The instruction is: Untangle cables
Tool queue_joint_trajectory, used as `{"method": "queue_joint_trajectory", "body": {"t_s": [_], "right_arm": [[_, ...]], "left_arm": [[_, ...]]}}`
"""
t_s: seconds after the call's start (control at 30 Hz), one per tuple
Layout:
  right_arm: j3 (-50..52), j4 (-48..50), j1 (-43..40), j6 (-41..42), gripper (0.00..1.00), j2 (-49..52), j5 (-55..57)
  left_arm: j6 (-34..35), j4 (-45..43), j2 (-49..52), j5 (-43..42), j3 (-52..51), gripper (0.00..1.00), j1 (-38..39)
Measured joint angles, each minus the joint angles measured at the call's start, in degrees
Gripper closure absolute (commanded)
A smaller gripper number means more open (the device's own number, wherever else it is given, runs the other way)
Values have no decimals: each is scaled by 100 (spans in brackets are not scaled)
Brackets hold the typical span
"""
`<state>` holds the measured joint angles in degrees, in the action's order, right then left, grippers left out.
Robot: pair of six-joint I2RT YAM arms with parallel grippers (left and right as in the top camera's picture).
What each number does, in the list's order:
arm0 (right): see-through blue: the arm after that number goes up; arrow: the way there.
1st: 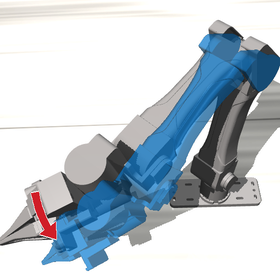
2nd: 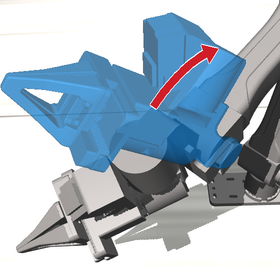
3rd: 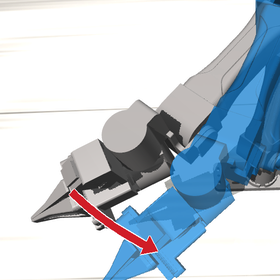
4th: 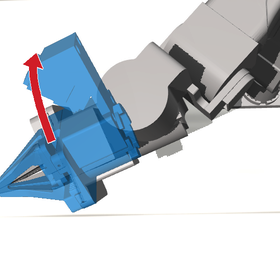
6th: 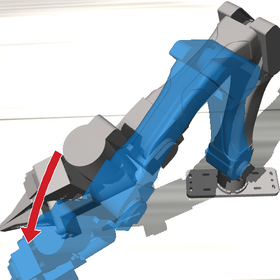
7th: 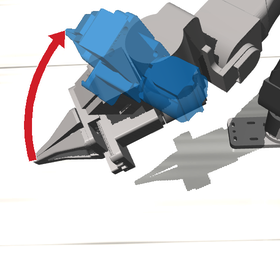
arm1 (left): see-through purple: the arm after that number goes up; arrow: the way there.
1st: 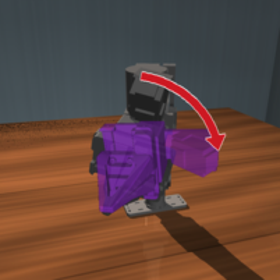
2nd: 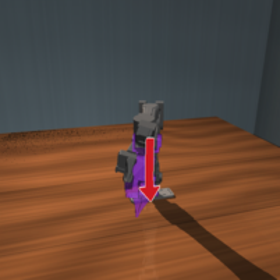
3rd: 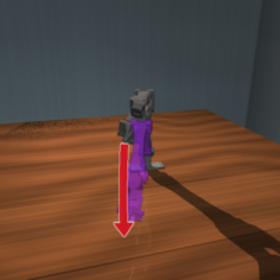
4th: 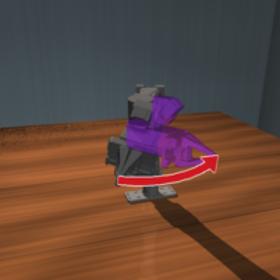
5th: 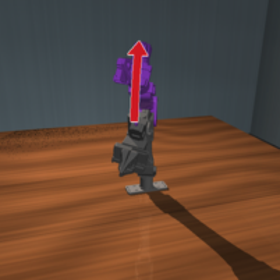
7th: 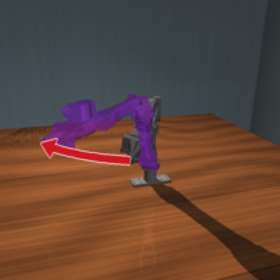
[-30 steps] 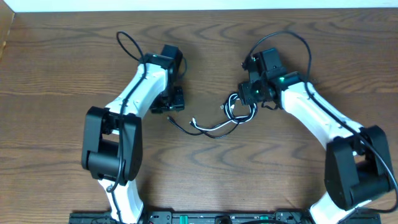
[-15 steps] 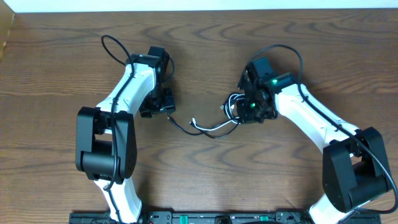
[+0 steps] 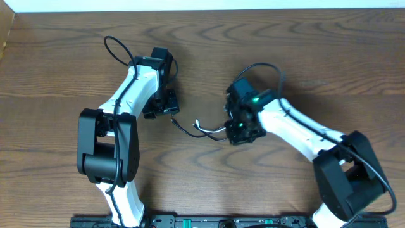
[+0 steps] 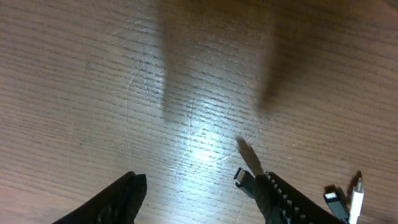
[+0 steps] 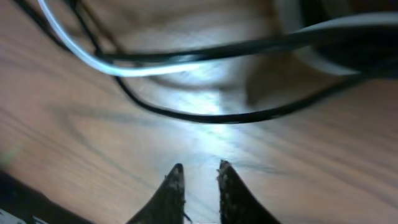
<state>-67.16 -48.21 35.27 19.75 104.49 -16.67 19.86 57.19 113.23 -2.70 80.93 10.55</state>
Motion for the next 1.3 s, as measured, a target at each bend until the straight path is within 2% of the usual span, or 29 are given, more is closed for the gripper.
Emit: {"method": "queue_joint_trajectory", "body": {"t_s": [0.13,0.4,0.57,0.8,0.97,1.1,1.2,1.3], "right_arm": [[17,107,201,109,76,201,0],[26,457,155,179,78,249,-9],[26,232,155,232,78,251,-9],[26,133,153,286,71,356,-13],[22,323,63,168,71,551,-282],[24,693,-144,81,75,584,-599],[42,1349,-356,140,78,610,-835],[46,2074,-505,350,73,638,-925]], "left_arm": [[0,0,0,0,0,38,0],[0,-2,0,0,0,38,0],[0,33,-2,0,0,38,0],[0,46,0,0,0,38,0],[0,22,0,0,0,38,0],[0,20,0,0,0,38,0],[0,20,-2,2,0,38,0],[0,13,0,2,0,38,0]]}}
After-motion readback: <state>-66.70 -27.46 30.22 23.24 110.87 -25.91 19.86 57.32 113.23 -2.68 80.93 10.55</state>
